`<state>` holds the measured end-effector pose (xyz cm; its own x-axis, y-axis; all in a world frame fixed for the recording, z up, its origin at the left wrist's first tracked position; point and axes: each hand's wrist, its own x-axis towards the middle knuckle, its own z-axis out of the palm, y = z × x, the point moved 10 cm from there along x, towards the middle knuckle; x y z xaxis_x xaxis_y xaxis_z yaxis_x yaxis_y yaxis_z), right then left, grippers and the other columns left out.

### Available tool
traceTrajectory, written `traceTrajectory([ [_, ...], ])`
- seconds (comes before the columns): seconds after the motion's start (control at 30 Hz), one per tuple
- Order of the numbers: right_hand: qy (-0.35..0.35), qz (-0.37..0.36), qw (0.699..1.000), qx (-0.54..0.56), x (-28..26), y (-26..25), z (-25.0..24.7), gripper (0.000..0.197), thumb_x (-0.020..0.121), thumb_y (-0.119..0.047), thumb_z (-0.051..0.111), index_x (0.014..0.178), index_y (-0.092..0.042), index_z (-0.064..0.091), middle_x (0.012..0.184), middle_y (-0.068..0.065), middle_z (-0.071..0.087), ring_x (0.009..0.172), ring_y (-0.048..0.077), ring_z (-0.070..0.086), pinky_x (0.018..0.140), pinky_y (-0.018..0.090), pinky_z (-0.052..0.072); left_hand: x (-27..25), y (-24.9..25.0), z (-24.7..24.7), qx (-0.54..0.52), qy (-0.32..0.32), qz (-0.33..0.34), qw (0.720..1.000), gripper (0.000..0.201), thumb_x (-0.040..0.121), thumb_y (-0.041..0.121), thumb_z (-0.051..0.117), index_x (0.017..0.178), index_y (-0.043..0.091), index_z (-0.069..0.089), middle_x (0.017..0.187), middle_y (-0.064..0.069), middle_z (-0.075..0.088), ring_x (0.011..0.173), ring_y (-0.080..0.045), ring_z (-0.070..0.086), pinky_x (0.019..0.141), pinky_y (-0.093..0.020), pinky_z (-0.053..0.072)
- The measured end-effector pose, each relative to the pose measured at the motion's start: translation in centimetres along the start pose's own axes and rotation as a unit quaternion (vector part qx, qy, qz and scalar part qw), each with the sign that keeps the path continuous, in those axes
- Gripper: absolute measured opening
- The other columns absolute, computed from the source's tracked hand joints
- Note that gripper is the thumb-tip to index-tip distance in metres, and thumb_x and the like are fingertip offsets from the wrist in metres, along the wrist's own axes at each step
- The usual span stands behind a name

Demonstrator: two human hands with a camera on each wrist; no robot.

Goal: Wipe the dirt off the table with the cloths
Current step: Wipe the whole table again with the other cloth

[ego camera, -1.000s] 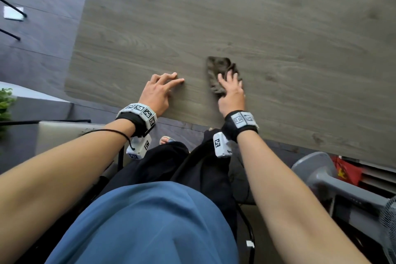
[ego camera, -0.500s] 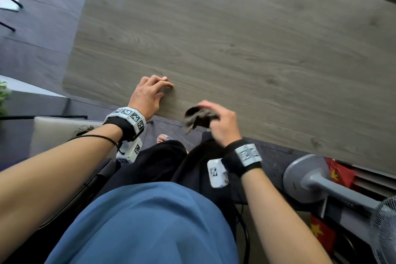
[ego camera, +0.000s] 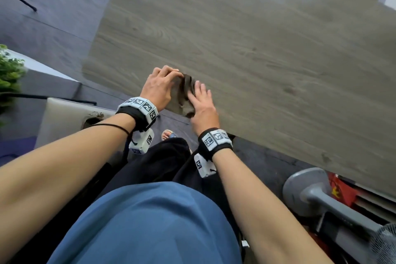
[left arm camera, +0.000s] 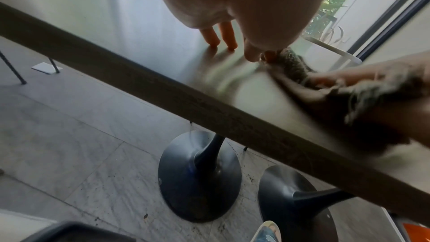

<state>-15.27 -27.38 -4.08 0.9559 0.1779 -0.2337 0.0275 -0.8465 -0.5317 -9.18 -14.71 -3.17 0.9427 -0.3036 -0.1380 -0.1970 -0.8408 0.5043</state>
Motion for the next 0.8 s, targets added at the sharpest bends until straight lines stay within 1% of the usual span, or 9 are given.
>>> traceTrajectory([
  [0.07,-0.049,-0.101,0.994,-0.004,-1.5,-3.9,2.9,0.066,0.072,0.014,0.056,0.132,-0.013,0.058,0.153,0.012,0.035,0.142,0.03,0.031,0.12,0.039,0.016,-0.1,-1.1,-0.8,0.016,-0.006,-0.006,1.0,0.035,0.086,-0.002,0.056,0.115,0.016,0.062,0.129,-0.004,0.057,0.106,-0.034,0.052,0.089,-0.05,0.049],
  [0.17,-0.14,-0.192,0.971,0.0,-3.8,-5.4,4.3,0.052,0.079,0.005,0.06,0.126,-0.018,0.063,0.152,0.004,0.039,0.14,0.025,0.036,0.119,0.038,0.023,-0.8,-3.3,-1.8,0.067,-0.046,-0.001,0.997,0.048,0.084,0.011,0.071,0.129,0.023,0.058,0.137,0.0,0.051,0.112,-0.031,0.05,0.09,-0.048,0.049],
  [0.23,-0.142,-0.174,0.973,0.049,-3.7,-3.6,2.1,0.057,0.074,0.006,0.059,0.125,-0.019,0.064,0.15,0.0,0.043,0.138,0.021,0.041,0.116,0.037,0.031,-1.4,-5.2,-2.7,0.089,-0.055,-0.015,0.994,0.054,0.084,0.024,0.076,0.134,0.027,0.055,0.14,0.001,0.048,0.115,-0.031,0.049,0.091,-0.048,0.049],
  [0.33,-0.013,-0.076,0.992,0.104,-1.2,1.7,-5.3,0.06,0.068,0.008,0.061,0.124,-0.015,0.065,0.144,0.004,0.05,0.132,0.019,0.048,0.112,0.035,0.036,-2.0,-6.9,-3.6,0.094,-0.048,-0.047,0.993,0.059,0.082,0.036,0.079,0.135,0.031,0.054,0.142,0.002,0.045,0.118,-0.032,0.047,0.093,-0.048,0.047],
  [0.47,0.128,0.083,0.984,0.088,2.1,10.8,-12.6,0.076,0.058,0.01,0.041,0.128,-0.012,0.062,0.142,0.012,0.051,0.134,0.024,0.047,0.115,0.026,0.03,-2.5,-7.6,-3.7,0.068,-0.027,-0.102,0.992,0.062,0.079,0.036,0.081,0.135,0.033,0.055,0.145,0.004,0.045,0.124,-0.032,0.045,0.099,-0.047,0.043],
  [0.53,0.137,0.158,0.975,0.07,3.2,13.7,-12.6,0.078,0.062,0.006,0.04,0.136,-0.014,0.056,0.148,0.013,0.043,0.139,0.025,0.039,0.117,0.026,0.025,-2.6,-7.6,-3.4,0.049,-0.022,-0.124,0.991,0.062,0.079,0.033,0.081,0.135,0.034,0.055,0.146,0.005,0.044,0.126,-0.03,0.044,0.103,-0.046,0.04],
  [0.6,0.119,0.211,0.97,0.032,3.9,13.6,-10.7,0.079,0.069,0.005,0.044,0.145,-0.017,0.044,0.156,0.009,0.03,0.146,0.026,0.024,0.119,0.029,0.016,-2.7,-7.7,-3.3,0.036,-0.02,-0.137,0.99,0.062,0.08,0.031,0.08,0.136,0.035,0.055,0.147,0.007,0.043,0.128,-0.03,0.042,0.106,-0.044,0.038],
  [0.7,0.083,0.177,0.981,0.012,4.6,8.4,-6.4,0.087,0.067,0.005,0.047,0.15,-0.018,0.034,0.16,0.007,0.019,0.148,0.027,0.013,0.118,0.033,0.007,-2.7,-8.0,-3.2,0.026,-0.024,-0.144,0.989,0.062,0.081,0.03,0.08,0.137,0.037,0.054,0.147,0.008,0.043,0.129,-0.029,0.041,0.108,-0.044,0.035],
  [0.8,0.007,0.03,1.0,0.002,4.0,0.3,-0.5,0.092,0.062,0.012,0.051,0.149,-0.016,0.036,0.159,0.009,0.021,0.148,0.027,0.013,0.12,0.031,-0.004,-2.4,-8.0,-3.3,0.02,-0.036,-0.134,0.99,0.059,0.086,0.021,0.075,0.139,0.039,0.055,0.148,0.006,0.045,0.129,-0.028,0.04,0.108,-0.045,0.036],
])
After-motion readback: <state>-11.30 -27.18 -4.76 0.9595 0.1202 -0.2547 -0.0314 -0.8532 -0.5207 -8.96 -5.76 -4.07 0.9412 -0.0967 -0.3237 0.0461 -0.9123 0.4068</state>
